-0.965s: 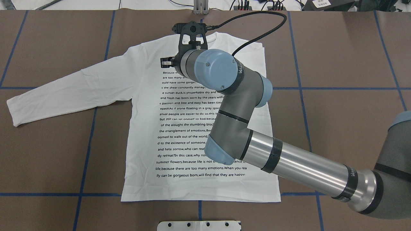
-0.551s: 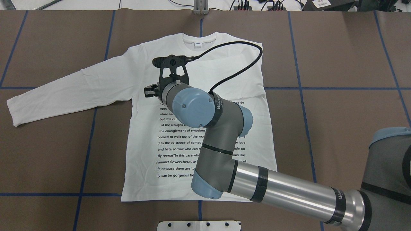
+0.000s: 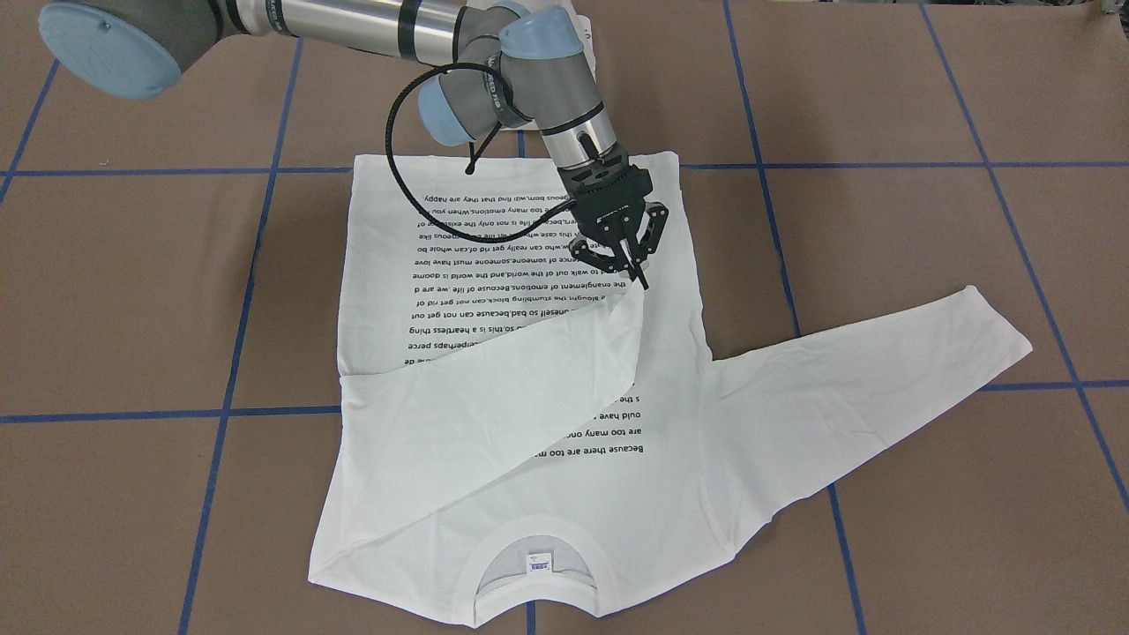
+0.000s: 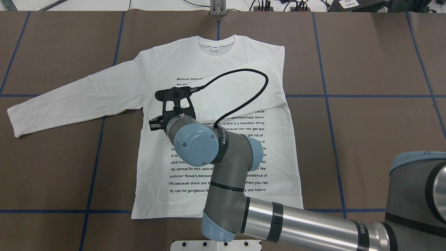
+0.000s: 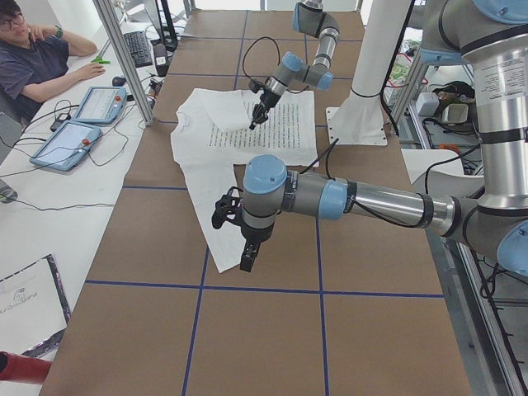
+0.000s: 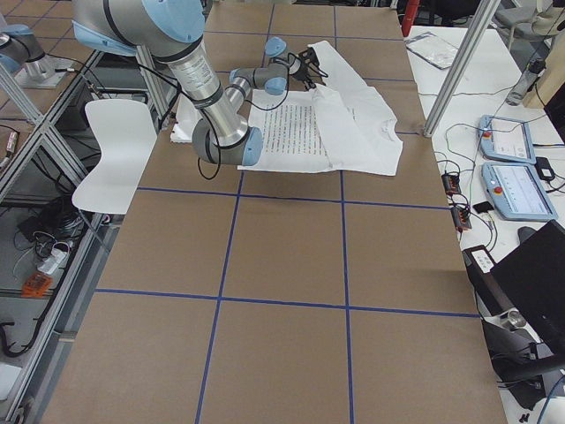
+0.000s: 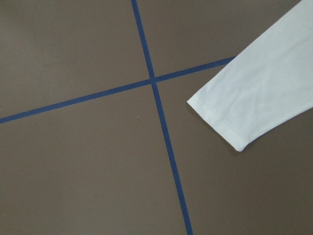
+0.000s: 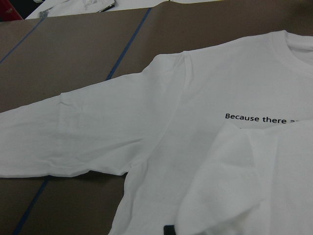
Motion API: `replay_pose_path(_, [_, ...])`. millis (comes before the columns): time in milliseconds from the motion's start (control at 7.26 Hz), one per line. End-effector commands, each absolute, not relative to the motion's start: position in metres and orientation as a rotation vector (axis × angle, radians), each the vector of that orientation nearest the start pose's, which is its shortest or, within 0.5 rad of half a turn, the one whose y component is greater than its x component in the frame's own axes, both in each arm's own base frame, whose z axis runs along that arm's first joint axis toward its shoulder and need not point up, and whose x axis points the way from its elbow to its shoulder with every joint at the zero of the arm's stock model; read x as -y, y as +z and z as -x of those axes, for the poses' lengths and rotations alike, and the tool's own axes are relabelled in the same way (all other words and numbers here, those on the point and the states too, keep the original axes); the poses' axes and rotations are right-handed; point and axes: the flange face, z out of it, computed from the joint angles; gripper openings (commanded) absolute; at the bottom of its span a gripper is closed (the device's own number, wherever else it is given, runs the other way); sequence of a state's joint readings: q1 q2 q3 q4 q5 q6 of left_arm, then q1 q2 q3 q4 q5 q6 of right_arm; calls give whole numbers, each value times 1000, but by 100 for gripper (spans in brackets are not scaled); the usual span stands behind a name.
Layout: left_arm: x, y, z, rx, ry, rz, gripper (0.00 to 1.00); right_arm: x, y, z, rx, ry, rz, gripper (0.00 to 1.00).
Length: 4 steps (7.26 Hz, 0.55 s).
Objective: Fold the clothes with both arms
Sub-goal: 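Lay the sleeve diagonally on the shirt front and release it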
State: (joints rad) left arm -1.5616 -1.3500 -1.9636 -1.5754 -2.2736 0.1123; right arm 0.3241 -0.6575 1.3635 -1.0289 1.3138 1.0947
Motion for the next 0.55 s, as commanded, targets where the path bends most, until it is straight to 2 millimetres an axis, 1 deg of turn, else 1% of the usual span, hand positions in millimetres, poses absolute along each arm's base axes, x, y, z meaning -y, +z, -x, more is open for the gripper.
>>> replay_pose_path(0, [406, 569, 65, -690, 181, -206, 100, 391, 104, 672, 940, 12, -656, 100])
replay_pose_path(138, [406, 569, 65, -690, 185, -206, 100, 392, 85, 673, 912, 9, -645, 100])
replay_pose_path(276, [406, 568, 65, -690, 186, -209, 100, 407, 79, 665, 896, 18, -631, 100])
replay_pose_path(413, [410, 562, 65, -690, 188, -226, 100, 429, 86, 654, 915, 7, -559, 100])
